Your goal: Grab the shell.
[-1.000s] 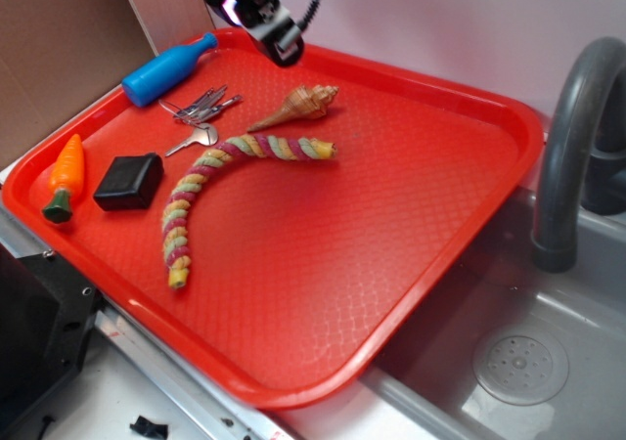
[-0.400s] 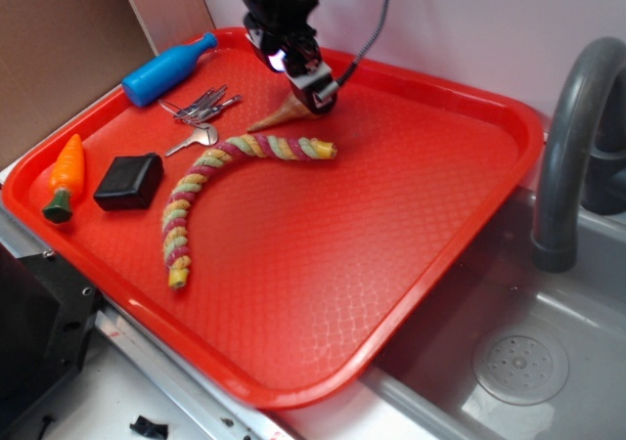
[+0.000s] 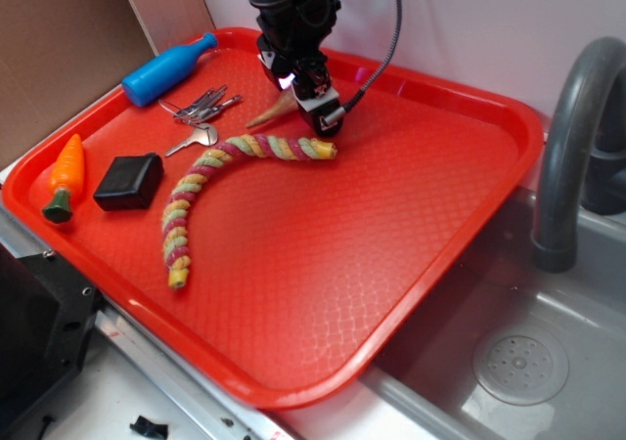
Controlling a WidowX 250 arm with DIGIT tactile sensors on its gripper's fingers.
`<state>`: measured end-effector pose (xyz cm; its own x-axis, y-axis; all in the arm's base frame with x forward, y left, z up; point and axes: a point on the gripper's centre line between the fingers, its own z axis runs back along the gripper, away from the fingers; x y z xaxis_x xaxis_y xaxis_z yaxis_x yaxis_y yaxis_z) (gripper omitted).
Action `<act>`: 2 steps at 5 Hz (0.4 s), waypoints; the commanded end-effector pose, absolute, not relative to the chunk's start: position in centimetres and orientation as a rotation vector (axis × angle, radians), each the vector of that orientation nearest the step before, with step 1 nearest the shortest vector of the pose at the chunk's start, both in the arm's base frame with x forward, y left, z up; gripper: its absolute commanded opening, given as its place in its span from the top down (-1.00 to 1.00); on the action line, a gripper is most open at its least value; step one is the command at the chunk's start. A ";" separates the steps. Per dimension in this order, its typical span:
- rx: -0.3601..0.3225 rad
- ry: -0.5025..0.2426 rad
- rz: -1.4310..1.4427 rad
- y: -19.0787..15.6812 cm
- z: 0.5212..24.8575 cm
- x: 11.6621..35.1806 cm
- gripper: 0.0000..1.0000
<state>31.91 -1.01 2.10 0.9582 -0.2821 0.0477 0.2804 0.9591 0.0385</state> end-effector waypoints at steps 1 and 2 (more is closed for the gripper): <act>0.026 -0.090 -0.283 -1.9 3.2 32.2 1.00; 0.020 -0.067 -0.258 -2.0 3.5 32.0 1.00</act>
<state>31.24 -1.49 2.06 0.9701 -0.2422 0.0159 0.2419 0.9702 0.0150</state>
